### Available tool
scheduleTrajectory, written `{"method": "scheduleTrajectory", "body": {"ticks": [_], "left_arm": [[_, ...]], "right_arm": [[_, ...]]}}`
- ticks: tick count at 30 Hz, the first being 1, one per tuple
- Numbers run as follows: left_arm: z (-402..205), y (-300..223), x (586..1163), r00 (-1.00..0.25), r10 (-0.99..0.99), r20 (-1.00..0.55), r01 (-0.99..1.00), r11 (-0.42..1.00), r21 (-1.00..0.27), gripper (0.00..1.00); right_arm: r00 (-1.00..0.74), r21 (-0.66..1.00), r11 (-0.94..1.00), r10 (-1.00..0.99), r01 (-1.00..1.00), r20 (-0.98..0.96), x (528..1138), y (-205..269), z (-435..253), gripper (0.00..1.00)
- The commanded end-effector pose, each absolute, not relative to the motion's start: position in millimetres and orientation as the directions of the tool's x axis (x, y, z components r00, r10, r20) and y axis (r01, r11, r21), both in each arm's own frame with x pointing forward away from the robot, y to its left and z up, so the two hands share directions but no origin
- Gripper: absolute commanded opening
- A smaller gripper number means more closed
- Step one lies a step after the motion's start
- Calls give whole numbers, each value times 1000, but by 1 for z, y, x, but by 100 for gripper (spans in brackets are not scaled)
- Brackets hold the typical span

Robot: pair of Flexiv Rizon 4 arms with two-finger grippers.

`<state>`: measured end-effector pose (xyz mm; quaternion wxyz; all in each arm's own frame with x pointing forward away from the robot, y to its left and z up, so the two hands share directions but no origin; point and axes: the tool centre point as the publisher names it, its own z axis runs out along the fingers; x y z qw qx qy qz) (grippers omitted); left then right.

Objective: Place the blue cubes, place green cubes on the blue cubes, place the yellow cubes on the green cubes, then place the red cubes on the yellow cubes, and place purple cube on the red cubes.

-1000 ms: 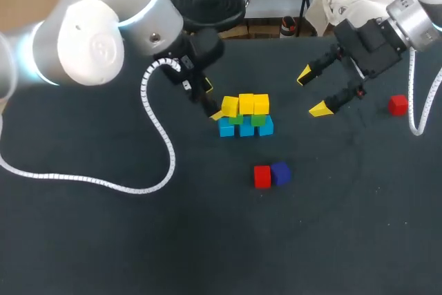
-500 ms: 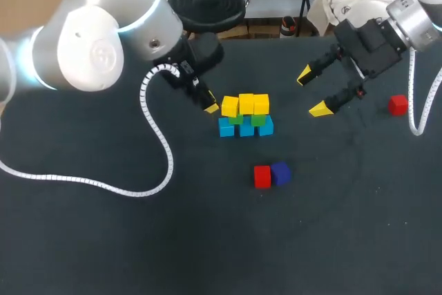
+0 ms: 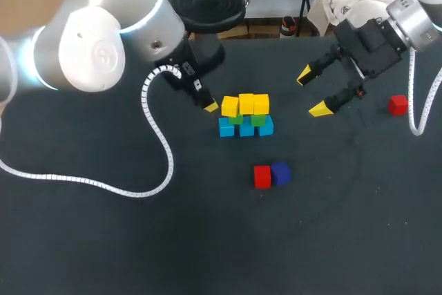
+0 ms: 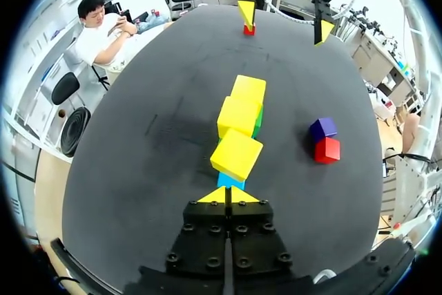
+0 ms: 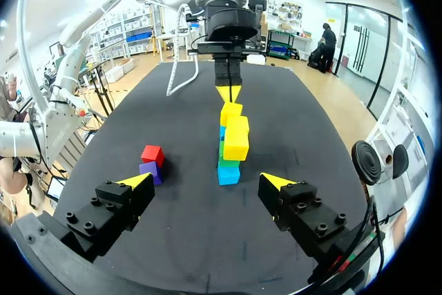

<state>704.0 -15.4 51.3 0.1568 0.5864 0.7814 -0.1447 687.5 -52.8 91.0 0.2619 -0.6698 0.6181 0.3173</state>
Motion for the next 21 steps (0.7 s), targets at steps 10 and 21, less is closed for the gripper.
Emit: {"method": "scheduleTrajectory", "body": {"ticks": [10, 21], "left_arm": [[47, -20, 694, -266, 879, -395, 963, 264, -60, 0], [50, -23, 691, -255, 880, -400, 966, 254, -57, 0]], "right_arm": [[35, 41, -99, -661, -994, -750, 687, -53, 91, 100], [35, 41, -99, -661, -994, -750, 687, -53, 91, 100]]}}
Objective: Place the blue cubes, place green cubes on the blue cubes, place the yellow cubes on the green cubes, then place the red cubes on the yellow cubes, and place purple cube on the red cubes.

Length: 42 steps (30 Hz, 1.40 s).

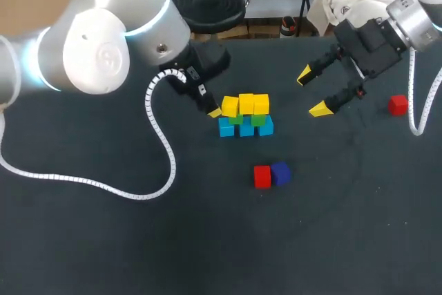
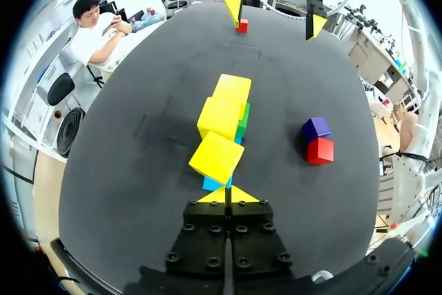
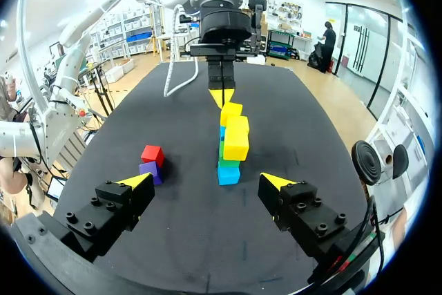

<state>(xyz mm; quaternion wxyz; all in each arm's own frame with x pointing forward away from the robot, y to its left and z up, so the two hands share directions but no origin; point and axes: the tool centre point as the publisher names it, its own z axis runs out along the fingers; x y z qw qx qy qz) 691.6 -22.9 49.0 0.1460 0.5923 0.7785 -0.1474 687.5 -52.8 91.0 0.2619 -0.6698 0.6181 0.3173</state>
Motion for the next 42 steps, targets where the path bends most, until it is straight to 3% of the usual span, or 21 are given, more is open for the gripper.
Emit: {"method": "scheduleTrajectory", "body": {"ticks": [1, 42], "left_arm": [[50, -22, 690, -255, 880, -401, 966, 254, -56, 0], [48, -17, 693, -268, 886, -378, 961, 271, -48, 0]], "right_arm": [[35, 41, -99, -661, -994, -750, 687, -53, 91, 100], [35, 41, -99, -661, -994, -750, 687, -53, 91, 100]]}}
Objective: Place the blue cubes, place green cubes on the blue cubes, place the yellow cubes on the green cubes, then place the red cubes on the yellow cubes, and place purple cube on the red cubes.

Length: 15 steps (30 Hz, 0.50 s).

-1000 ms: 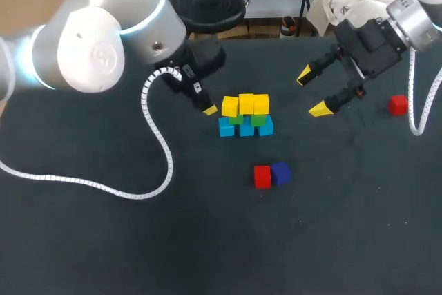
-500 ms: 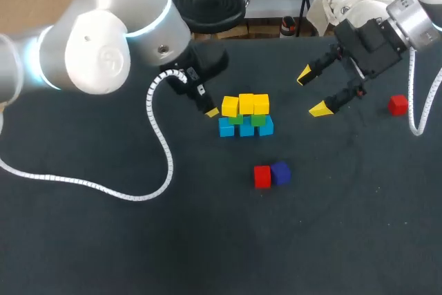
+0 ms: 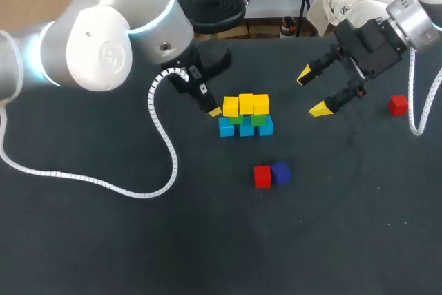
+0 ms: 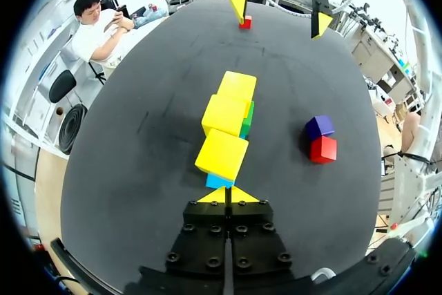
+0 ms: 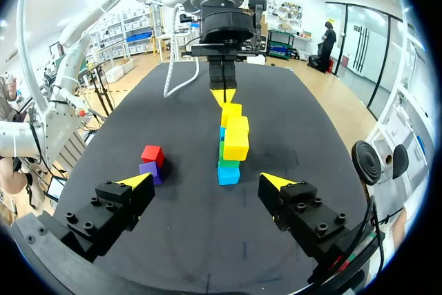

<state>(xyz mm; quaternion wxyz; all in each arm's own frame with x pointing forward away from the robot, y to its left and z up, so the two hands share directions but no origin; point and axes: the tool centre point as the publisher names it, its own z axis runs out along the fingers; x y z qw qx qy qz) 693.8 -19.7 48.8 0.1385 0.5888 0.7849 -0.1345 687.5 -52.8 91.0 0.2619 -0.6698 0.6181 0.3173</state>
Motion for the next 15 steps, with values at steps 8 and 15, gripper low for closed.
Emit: {"method": "scheduleTrajectory", "body": {"ticks": [8, 15], "left_arm": [[46, -21, 697, -267, 888, -374, 962, 268, -50, 0], [46, -23, 696, -265, 888, -376, 963, 265, -53, 0]], "right_arm": [[35, 41, -99, -661, -994, -750, 687, -53, 91, 100], [35, 41, -99, -661, -994, -750, 687, -53, 91, 100]]}}
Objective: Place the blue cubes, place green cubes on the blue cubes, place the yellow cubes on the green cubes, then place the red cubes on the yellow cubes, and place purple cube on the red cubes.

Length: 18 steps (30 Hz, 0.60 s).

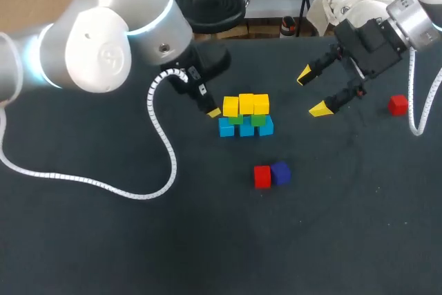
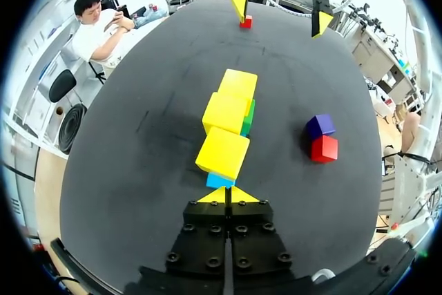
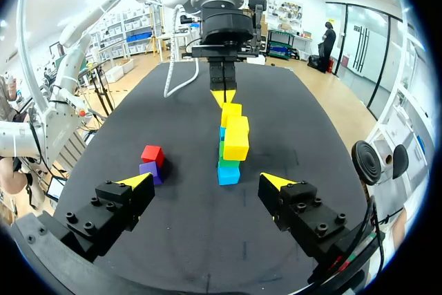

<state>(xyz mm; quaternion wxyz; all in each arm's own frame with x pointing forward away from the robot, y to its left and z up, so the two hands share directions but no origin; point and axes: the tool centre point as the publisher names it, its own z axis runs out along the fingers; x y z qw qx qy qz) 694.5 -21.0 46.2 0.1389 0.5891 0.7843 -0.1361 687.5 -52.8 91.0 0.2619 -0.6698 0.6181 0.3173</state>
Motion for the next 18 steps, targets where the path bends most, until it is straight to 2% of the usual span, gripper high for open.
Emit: {"method": "scheduleTrajectory", "body": {"ticks": [1, 18], "left_arm": [[46, -23, 696, -265, 888, -376, 963, 265, -53, 0], [49, -26, 690, -259, 884, -388, 964, 259, -54, 0]], "right_arm": [[35, 41, -99, -661, -994, -750, 687, -53, 91, 100], [35, 41, -99, -661, -994, -750, 687, -53, 91, 100]]}}
